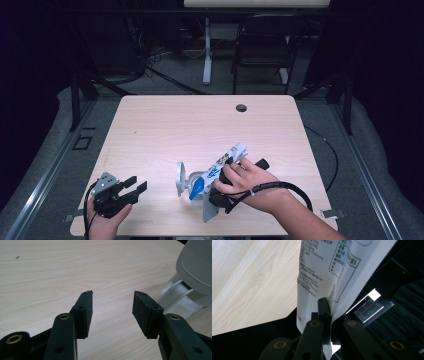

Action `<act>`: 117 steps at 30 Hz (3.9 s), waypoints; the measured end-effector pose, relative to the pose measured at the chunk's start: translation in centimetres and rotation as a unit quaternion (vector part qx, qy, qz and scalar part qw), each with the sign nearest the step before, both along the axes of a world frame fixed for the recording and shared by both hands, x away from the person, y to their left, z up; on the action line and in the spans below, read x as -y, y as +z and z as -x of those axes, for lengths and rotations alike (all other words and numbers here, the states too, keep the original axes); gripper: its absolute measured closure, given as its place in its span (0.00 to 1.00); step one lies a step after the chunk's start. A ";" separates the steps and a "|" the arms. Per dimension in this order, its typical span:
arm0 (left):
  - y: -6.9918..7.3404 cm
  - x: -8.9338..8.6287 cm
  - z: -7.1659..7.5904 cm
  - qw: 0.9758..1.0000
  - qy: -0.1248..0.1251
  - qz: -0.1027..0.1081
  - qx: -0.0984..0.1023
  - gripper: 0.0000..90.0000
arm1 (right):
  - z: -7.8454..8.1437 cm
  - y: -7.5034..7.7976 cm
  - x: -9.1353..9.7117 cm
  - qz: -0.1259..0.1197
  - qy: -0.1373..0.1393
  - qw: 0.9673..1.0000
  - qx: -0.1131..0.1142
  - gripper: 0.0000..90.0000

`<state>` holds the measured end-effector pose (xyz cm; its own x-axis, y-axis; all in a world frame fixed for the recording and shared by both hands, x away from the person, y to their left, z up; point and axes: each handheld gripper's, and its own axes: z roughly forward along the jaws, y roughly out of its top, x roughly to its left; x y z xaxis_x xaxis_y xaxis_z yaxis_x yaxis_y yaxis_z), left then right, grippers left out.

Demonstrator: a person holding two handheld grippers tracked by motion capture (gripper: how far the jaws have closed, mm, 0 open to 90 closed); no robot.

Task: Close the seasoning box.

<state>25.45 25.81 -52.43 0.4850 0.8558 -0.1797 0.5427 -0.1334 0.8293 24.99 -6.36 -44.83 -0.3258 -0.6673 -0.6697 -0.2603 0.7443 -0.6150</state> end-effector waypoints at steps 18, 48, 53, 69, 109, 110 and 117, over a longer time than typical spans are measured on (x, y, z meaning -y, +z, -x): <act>-0.4 0.0 -0.1 1.000 0.002 -0.007 -0.008 0.57 | -0.1 0.2 1.5 -0.113 -0.044 0.991 -0.054 1.00; -0.9 -0.1 -0.3 1.000 0.005 -0.008 -0.011 0.57 | -1.8 -1.3 5.7 -0.364 -0.132 0.909 -0.158 1.00; -0.8 -0.2 -0.3 1.000 0.010 -0.006 -0.010 0.57 | -2.6 -2.1 6.7 -0.423 -0.160 0.874 -0.178 1.00; -0.9 -0.2 -0.5 1.000 0.008 -0.009 -0.010 0.57 | -3.6 -3.7 9.7 -0.586 -0.222 0.750 -0.213 1.00; -1.0 0.8 -0.3 1.000 -0.001 -0.018 -0.010 0.57 | -3.7 -10.3 13.7 -0.753 -0.270 0.554 -0.229 0.88; -0.9 0.9 -0.3 1.000 -0.003 -0.020 -0.012 0.57 | -3.7 -10.3 13.6 -0.752 -0.269 0.556 -0.228 0.86; -0.5 1.3 -0.1 1.000 -0.006 -0.016 -0.001 0.57 | -3.2 -10.2 12.9 -0.749 -0.267 0.563 -0.226 0.78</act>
<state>25.58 24.48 -52.89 0.4944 0.8557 -0.1527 0.5426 -0.1666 0.8233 28.16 -19.30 -55.06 -0.5758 0.8089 -0.1187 0.3687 0.3865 0.8454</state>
